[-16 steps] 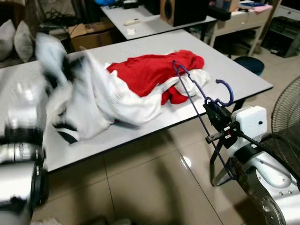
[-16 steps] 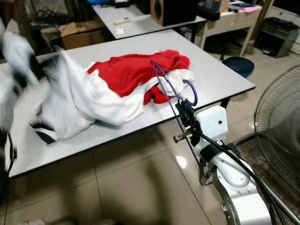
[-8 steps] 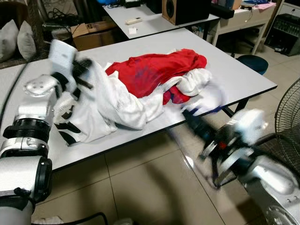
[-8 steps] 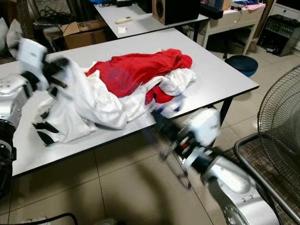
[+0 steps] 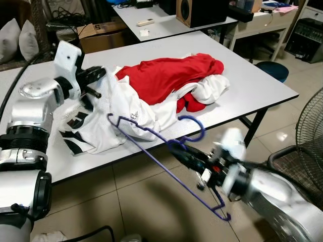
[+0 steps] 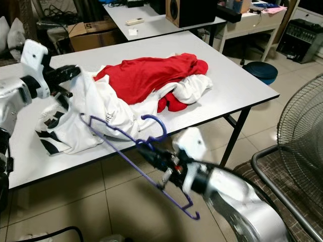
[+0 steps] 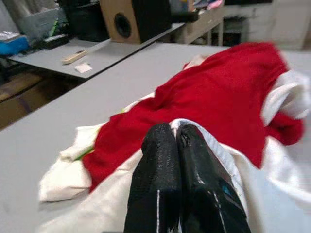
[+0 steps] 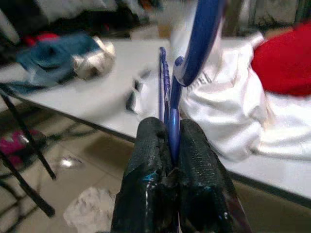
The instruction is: Hang hanger
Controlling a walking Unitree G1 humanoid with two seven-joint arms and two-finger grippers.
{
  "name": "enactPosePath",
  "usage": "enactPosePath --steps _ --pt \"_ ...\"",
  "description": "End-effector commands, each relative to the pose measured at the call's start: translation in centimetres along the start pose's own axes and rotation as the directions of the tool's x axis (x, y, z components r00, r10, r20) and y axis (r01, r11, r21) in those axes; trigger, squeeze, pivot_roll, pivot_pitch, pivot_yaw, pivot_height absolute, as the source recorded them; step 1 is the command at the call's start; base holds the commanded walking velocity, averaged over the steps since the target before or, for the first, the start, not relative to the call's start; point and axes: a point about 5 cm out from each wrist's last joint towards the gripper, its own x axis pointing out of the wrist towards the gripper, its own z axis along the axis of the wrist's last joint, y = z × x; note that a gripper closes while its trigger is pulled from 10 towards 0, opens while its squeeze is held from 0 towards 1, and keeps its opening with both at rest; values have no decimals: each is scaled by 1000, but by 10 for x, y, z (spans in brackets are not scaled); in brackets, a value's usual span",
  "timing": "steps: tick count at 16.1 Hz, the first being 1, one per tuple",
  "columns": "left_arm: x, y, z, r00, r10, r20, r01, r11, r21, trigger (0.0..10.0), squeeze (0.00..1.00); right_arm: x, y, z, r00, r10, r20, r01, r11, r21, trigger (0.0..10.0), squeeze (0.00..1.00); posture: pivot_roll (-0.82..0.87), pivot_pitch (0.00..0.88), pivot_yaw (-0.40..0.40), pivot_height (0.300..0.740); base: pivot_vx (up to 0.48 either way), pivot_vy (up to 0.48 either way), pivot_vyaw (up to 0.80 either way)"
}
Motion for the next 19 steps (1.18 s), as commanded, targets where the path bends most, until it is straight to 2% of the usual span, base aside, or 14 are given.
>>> enactPosePath --steps 1,3,5,6,7,8,10,13,14,16,19 --pt "-5 -1 10 998 -53 30 54 998 -40 0 0 5 -13 -8 993 -95 -71 94 995 -15 10000 0 -20 0 68 740 0 0 0" --pt "-11 -5 16 993 -109 47 112 991 -67 0 0 6 -27 -8 977 -201 -76 199 980 -26 10000 0 -14 0 60 740 0 0 0" --pt "-21 -3 20 990 -125 60 130 987 -89 0 0 -1 -44 2 946 -325 -17 324 945 -34 10000 0 -13 0 56 740 0 0 0" --pt "-24 -3 22 988 -136 75 143 984 -108 0 0 -3 -51 5 930 -367 7 367 929 -39 10000 0 -13 0 58 740 0 0 0" --pt "-26 -4 28 980 -153 125 172 972 -159 0 0 -4 -60 12 915 -400 49 403 914 -49 10000 0 -15 0 60 740 0 0 0" --pt "-27 -5 30 979 -156 135 178 969 -171 0 0 -4 -61 13 914 -402 56 405 913 -50 10000 0 -15 0 60 740 0 0 0" --pt "-21 -7 28 987 -112 117 132 975 -179 0 0 2 -48 24 957 -277 89 283 956 -74 10000 0 -14 0 61 740 0 0 0" --pt "-14 -9 26 993 -34 111 57 977 -208 0 0 3 -30 25 985 -151 84 156 986 -64 10000 0 -12 0 56 740 0 0 0" --pt "-10 -9 25 995 5 97 14 981 -196 0 0 2 -25 25 989 -121 82 127 990 -64 10000 0 -10 0 55 740 0 0 0" --pt "-8 -8 23 996 21 88 -3 980 -198 0 0 -2 -20 27 992 -90 94 95 994 -49 10000 0 -10 0 58 740 0 0 0" --pt "-9 -8 29 993 10 120 17 976 -219 0 0 -5 -17 22 997 -61 54 62 998 -26 10000 0 -10 0 62 740 0 0 0"
